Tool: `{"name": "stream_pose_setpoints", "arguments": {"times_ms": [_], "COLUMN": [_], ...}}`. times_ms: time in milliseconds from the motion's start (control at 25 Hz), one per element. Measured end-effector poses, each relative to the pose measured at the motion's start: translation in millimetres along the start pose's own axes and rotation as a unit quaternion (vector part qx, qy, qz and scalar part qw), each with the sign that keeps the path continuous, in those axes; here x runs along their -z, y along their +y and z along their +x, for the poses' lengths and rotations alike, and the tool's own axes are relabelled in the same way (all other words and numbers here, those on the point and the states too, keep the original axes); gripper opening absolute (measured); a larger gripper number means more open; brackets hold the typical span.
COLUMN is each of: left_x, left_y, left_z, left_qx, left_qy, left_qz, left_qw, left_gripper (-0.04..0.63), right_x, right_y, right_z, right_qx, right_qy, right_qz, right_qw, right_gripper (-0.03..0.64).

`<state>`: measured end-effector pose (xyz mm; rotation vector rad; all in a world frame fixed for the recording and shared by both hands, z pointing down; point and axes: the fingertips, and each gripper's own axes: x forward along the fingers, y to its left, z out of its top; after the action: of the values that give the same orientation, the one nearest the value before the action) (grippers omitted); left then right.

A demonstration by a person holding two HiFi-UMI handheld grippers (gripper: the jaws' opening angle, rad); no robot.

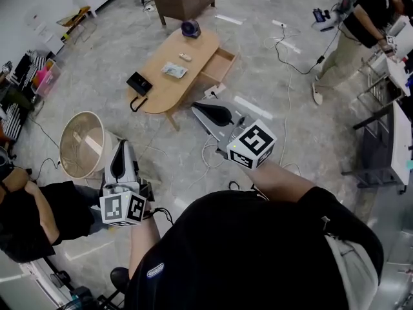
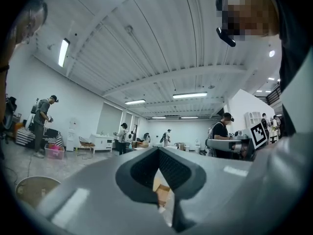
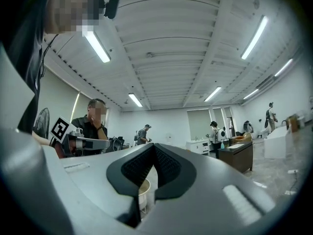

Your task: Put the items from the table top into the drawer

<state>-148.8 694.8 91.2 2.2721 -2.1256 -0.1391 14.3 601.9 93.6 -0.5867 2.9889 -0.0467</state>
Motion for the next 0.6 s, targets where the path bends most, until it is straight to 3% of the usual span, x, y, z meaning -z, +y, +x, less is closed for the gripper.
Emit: {"name": "stream_pose_setpoints", "arguments": {"times_ms": [520, 600], "left_x": [6, 8], "left_y": [15, 18], "left_z": [7, 8], "left_qx": [0.027, 0.036], "left_qy": [0.003, 0.005], "left_qz": [-0.003, -0.003], "left_qw": [0.9996, 0.9993], "left_gripper": [0.002, 0.055], "right_x": [4, 5], "right_y": [3, 4], "right_z": [12, 15], "right_qx": [0.027, 0.031], "right_qy": [-0.002, -0.001], "right_qz": [-0.001, -0.001], "right_qw": [1.0, 1.0], "right_gripper": [0.1, 0.123]}}
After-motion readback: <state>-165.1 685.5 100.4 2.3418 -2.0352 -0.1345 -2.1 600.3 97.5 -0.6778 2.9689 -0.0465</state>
